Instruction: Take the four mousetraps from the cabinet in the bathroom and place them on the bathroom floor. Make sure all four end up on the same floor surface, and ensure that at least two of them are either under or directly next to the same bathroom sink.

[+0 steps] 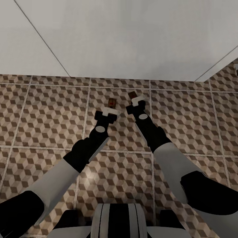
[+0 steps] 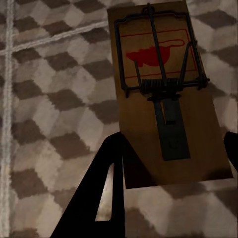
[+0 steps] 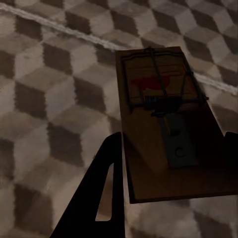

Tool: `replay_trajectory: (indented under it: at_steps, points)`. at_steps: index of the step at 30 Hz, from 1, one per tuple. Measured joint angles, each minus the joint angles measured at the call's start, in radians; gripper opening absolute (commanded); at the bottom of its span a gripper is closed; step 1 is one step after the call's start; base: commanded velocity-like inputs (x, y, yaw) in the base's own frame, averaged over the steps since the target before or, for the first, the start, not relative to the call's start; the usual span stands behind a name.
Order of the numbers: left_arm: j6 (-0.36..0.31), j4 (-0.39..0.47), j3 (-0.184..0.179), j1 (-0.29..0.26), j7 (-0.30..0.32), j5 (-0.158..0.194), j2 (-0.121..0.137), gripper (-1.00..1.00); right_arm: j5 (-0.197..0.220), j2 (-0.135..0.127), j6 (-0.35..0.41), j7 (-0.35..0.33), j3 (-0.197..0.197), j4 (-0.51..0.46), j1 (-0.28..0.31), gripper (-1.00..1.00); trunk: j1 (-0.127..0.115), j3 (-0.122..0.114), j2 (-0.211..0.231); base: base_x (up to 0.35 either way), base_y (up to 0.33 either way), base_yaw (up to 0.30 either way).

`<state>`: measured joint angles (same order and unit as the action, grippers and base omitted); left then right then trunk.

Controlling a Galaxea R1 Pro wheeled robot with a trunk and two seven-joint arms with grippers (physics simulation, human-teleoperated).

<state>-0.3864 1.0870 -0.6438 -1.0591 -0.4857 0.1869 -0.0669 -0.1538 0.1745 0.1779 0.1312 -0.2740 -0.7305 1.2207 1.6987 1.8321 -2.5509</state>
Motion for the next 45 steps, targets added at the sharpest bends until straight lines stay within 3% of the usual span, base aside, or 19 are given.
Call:
replay_trajectory:
  at_steps: [7, 12, 16, 30, 36, 45]
  points:
    - [0.004, 0.014, 0.001, 0.000, 0.002, 0.002, 0.037, -1.00, 0.000, 0.000, -0.070, -0.002, 0.000, 0.038, 0.000, -1.00, 0.000, 0.000, 0.000, 0.000, 0.000, 0.000]
    - [0.060, 0.005, 0.001, 0.000, 0.005, 0.006, 0.047, -1.00, 0.000, 0.000, -0.138, -0.003, 0.000, 0.104, 0.000, -1.00, 0.000, 0.000, 0.000, 0.000, 0.000, 0.000]
    - [0.106, -0.027, 0.001, 0.000, 0.006, 0.009, 0.049, -1.00, -0.002, 0.000, -0.170, -0.003, 0.000, 0.123, 0.000, -1.00, 0.000, 0.000, 0.000, 0.000, 0.000, 0.000]
    - [0.146, -0.100, 0.002, 0.000, 0.008, 0.010, 0.047, -1.00, -0.003, 0.000, -0.188, -0.003, 0.000, 0.151, 0.000, -1.00, 0.000, 0.000, 0.000, 0.032, 0.000, 0.000]
    - [0.242, -0.158, 0.002, 0.000, 0.009, 0.011, 0.043, -1.00, -0.002, 0.000, -0.226, -0.004, 0.001, 0.185, 0.000, -1.00, 0.000, 0.000, 0.000, 0.219, 0.000, 0.000]
    - [0.263, -0.172, 0.002, 0.000, 0.009, 0.012, 0.042, -1.00, -0.002, 0.000, -0.234, -0.004, 0.001, 0.197, 0.000, -1.00, -0.001, 0.000, 0.000, 0.306, 0.000, 0.000]
